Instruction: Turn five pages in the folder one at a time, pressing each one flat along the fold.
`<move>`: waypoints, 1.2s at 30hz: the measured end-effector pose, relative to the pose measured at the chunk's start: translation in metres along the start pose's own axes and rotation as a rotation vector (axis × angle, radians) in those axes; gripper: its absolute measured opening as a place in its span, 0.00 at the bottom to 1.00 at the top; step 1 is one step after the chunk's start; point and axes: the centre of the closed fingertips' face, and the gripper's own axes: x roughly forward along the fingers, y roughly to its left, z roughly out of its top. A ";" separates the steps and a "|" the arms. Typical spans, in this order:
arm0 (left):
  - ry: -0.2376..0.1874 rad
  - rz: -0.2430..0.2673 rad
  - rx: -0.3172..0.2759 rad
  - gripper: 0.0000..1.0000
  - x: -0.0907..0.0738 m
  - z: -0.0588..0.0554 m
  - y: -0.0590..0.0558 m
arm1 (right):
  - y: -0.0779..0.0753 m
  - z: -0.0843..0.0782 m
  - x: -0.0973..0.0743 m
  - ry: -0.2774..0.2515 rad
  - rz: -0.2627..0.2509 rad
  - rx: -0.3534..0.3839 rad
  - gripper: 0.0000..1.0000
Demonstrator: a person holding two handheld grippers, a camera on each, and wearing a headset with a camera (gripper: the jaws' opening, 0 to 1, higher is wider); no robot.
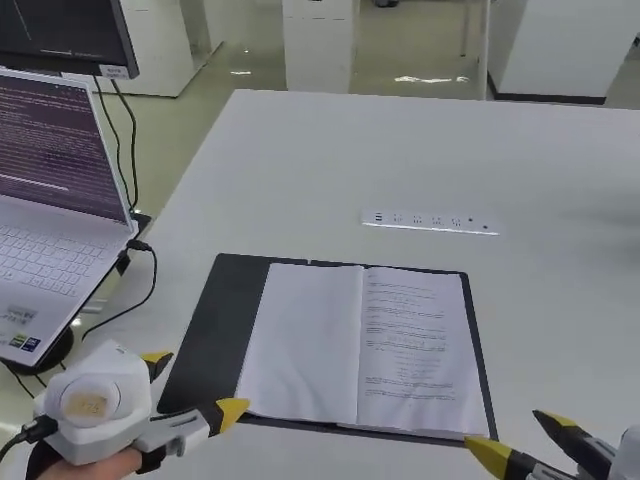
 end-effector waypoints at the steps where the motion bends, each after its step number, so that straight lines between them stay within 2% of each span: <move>1: 0.001 -0.005 0.001 0.74 0.002 0.000 -0.002 | 0.000 0.000 0.000 0.001 0.001 0.000 0.81; 5: 0.009 -0.031 0.011 0.74 0.012 0.002 -0.012 | 0.001 -0.001 -0.002 0.008 0.004 -0.005 0.81; 12: 0.026 -0.082 0.072 0.73 0.032 0.008 -0.034 | 0.000 -0.007 -0.005 0.025 0.012 -0.012 0.79; 20: 0.016 -0.141 0.110 0.73 0.055 0.024 -0.057 | -0.005 -0.011 -0.010 0.025 -0.004 -0.004 0.79; 25: 0.027 -0.179 0.131 0.72 0.071 0.029 -0.070 | -0.008 -0.010 -0.013 0.014 -0.013 0.004 0.80; 28: 0.035 -0.220 0.162 0.72 0.083 0.035 -0.086 | -0.009 -0.009 -0.014 0.005 -0.019 0.013 0.79; 31: 0.033 -0.250 0.170 0.71 0.095 0.042 -0.097 | -0.010 -0.010 -0.013 0.004 -0.019 0.019 0.79; 36: 0.046 -0.295 0.190 0.71 0.116 0.046 -0.117 | -0.009 -0.011 -0.012 0.007 -0.014 0.023 0.79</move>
